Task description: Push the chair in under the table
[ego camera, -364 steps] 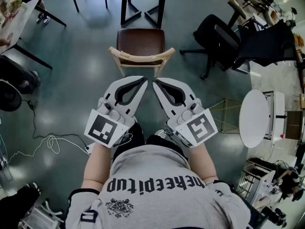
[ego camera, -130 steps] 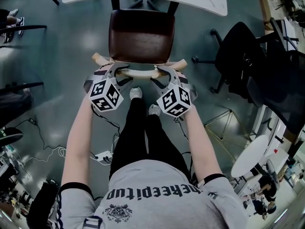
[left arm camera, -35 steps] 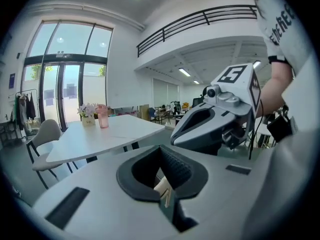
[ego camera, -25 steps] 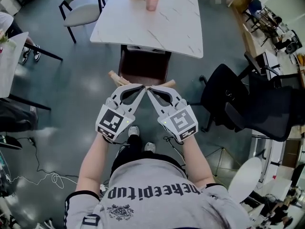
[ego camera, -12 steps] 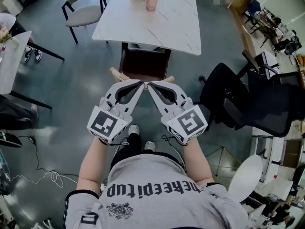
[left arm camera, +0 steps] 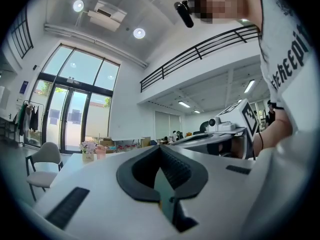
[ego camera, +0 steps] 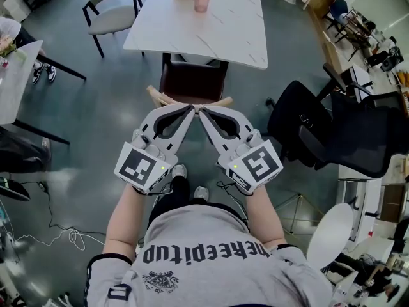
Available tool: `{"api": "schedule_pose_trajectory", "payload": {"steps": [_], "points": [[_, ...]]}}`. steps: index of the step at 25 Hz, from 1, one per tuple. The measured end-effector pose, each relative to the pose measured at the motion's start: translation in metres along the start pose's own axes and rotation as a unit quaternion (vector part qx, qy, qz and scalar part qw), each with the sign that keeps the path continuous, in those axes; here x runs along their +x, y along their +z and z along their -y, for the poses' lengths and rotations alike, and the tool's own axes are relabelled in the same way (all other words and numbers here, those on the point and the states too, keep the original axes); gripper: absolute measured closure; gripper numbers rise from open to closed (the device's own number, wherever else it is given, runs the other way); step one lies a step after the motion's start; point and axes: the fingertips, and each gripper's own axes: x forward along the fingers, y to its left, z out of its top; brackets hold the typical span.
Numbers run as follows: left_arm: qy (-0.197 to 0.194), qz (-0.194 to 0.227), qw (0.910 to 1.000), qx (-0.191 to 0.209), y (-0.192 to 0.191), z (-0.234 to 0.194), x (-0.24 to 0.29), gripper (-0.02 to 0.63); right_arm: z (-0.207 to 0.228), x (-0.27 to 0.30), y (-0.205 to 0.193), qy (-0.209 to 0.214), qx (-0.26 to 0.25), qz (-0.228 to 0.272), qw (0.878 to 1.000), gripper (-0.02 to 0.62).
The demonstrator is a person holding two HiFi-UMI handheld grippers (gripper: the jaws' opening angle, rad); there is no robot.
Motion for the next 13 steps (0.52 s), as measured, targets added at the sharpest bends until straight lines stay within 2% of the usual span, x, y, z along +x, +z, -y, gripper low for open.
{"api": "schedule_pose_trajectory", "payload": {"steps": [13], "points": [[-0.004,0.01,0.9999,-0.001,0.007,0.023,-0.006,0.591,-0.009,-0.021,0.001,-0.007,0.0,0.005,1.0,0.586]]}}
